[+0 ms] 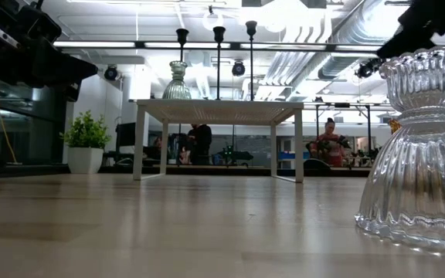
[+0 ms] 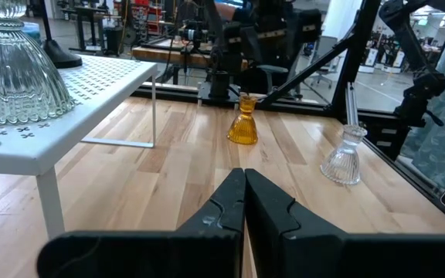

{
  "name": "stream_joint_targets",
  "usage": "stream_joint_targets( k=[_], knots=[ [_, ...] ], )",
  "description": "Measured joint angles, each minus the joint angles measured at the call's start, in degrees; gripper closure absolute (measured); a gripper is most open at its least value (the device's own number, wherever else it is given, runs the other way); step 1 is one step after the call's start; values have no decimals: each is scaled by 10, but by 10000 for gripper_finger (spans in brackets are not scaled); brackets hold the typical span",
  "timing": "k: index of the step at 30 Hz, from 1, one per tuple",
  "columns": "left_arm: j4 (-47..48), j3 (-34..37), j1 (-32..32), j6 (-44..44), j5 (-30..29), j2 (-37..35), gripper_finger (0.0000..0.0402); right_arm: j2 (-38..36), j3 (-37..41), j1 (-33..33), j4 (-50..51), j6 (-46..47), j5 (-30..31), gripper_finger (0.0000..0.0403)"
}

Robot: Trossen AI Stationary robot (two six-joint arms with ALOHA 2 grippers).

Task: Pick & Place candle stick holders
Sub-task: Put the brown glass candle holder on the shelf

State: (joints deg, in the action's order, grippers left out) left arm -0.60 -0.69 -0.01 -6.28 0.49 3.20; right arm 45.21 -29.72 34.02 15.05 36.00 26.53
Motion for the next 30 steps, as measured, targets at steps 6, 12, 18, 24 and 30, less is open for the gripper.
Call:
stream_joint_targets(
  k=[6, 12, 18, 24, 30],
  knots=[
    [0, 0, 0, 0, 0, 0, 402, 26, 0, 52, 27, 22, 45, 168],
    [0, 0, 0, 0, 0, 0, 402, 55, -1, 65, 51, 118, 80, 168],
    [0, 0, 0, 0, 0, 0, 402, 85, -1, 84, 105, 228, 76, 168],
    [0, 0, 0, 0, 0, 0, 402, 110, -1, 111, 158, 318, 56, 168],
    [0, 0, 0, 0, 0, 0, 402, 136, -1, 113, 208, 362, 36, 168]
  ],
)
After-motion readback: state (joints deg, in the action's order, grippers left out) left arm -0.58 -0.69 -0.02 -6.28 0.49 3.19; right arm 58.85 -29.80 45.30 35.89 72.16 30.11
